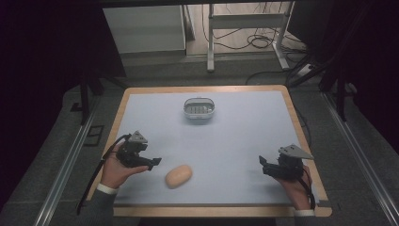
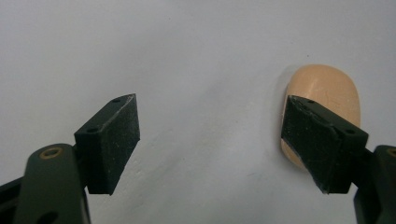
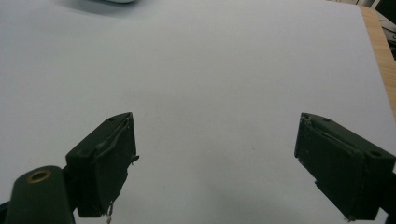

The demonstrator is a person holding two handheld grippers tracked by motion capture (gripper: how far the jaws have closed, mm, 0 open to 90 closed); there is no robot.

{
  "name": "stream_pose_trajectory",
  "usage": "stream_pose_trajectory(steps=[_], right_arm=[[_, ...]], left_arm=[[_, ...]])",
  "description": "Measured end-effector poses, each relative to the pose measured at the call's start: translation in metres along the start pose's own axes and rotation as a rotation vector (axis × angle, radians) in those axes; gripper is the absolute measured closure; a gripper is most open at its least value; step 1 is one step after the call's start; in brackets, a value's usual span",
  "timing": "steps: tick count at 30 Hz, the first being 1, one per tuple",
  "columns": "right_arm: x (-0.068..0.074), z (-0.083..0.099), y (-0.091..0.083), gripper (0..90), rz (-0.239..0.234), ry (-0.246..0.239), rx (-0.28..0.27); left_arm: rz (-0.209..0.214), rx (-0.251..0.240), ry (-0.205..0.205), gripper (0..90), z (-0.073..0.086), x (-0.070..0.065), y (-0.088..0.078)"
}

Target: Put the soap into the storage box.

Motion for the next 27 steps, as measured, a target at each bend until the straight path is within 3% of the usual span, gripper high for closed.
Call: stream_pose_trajectory(steps=[9, 17, 27], right_arm=[[-0.005, -0.001, -0.001, 12.5, 0.005, 0.017, -0.003], [0.002, -0.002, -0.001, 12.6, -0.022, 0.005, -0.005], [-0.001, -0.001, 0.000, 12.5, -0.010, 0.013, -0.002]], left_arm=[[0.017, 0.018, 0.041, 19.6, -0.006, -0.016, -0.001], [0.025, 0.012, 0.076, 20.0, -0.008, -0.032, -0.001], [0.055, 0.052, 0.123, 20.1, -0.007, -0.055, 0.016]])
Point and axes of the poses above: each handheld gripper's, and its own axes: y roughly forward along the jaws, z roughly out of its underside, x roughly to its left, the point moved 10 cm from there along y, roughly forward along the jaws, and after that the axes turned 10 degrees about x, right-handed, at the moved point
